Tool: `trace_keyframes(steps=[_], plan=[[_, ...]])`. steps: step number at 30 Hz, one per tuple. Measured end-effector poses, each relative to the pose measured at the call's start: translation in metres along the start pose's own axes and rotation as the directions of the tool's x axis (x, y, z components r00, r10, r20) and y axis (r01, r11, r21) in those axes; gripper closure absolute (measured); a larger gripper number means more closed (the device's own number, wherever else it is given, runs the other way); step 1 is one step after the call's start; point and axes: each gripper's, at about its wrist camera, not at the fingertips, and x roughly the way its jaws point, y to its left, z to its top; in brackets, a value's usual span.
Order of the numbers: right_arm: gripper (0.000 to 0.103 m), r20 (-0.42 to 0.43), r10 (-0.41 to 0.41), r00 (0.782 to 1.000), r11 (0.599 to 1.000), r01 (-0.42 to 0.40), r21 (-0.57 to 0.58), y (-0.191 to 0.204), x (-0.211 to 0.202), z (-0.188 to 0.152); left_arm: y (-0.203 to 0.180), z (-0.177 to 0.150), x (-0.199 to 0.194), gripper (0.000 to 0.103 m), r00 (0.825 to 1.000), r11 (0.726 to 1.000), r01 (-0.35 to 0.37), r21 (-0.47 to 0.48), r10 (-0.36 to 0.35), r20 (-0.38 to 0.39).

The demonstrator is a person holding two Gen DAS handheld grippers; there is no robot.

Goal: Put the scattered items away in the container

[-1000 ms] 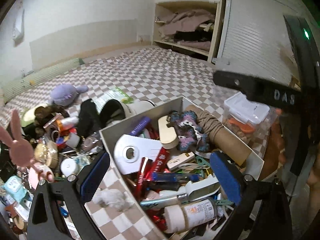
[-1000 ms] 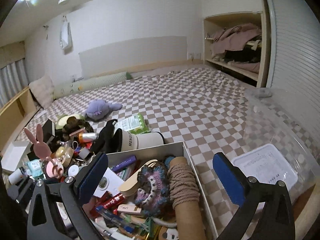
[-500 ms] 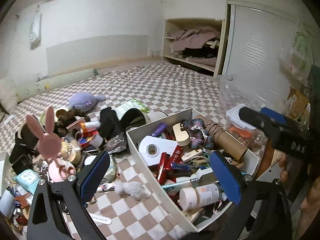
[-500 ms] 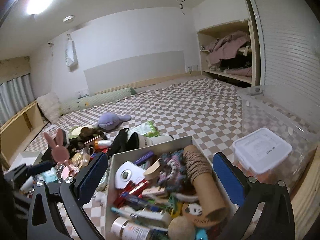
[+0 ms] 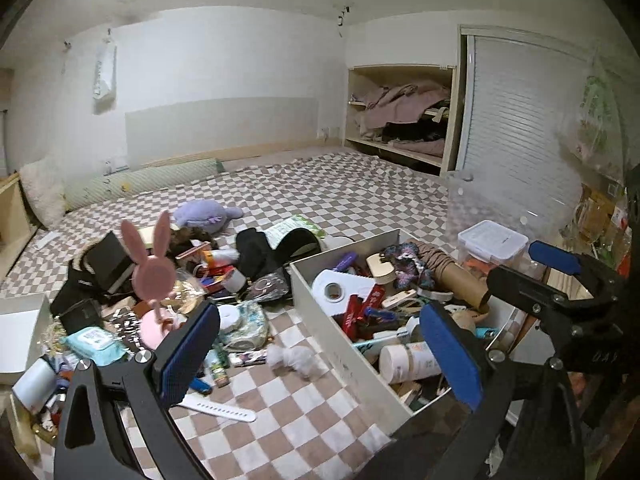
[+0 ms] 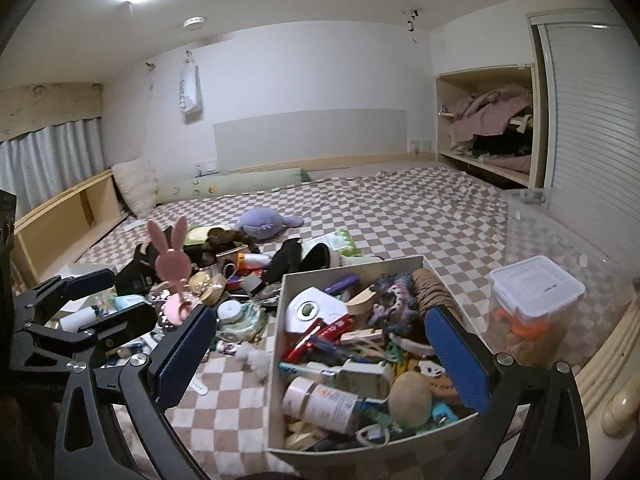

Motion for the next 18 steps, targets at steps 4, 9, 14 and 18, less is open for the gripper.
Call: trace_keyframes(steps=[4, 9, 14, 18], plan=[[0.000, 0.000, 0.020, 1.000, 1.000, -0.020, 0.013, 0.009, -0.008, -0.009, 0.010, -0.013, -0.013, 0.002, 1.000, 1.000, 0.005, -0.021, -0.005, -0.008], [0.000, 0.008, 0.019, 1.000, 1.000, -0.019, 0.006, 0.021, -0.016, -0.020, 0.019, -0.027, -0.023, 0.002, 1.000, 1.000, -0.005, -0.028, 0.005, -0.021], [0.000, 0.025, 0.008, 1.000, 1.000, -0.007, -0.021, 0.033, -0.025, -0.028, 0.027, -0.041, -0.029, 0.002, 0.999, 0.998, 0.001, -0.058, -0.003, -0.037], [0.000, 0.019, 0.020, 1.000, 0.999, -0.019, -0.026, 0.040, -0.029, -0.034, 0.033, -0.051, -0.034, 0.002, 0.999, 0.997, -0.006, -0.078, 0.003, -0.037]])
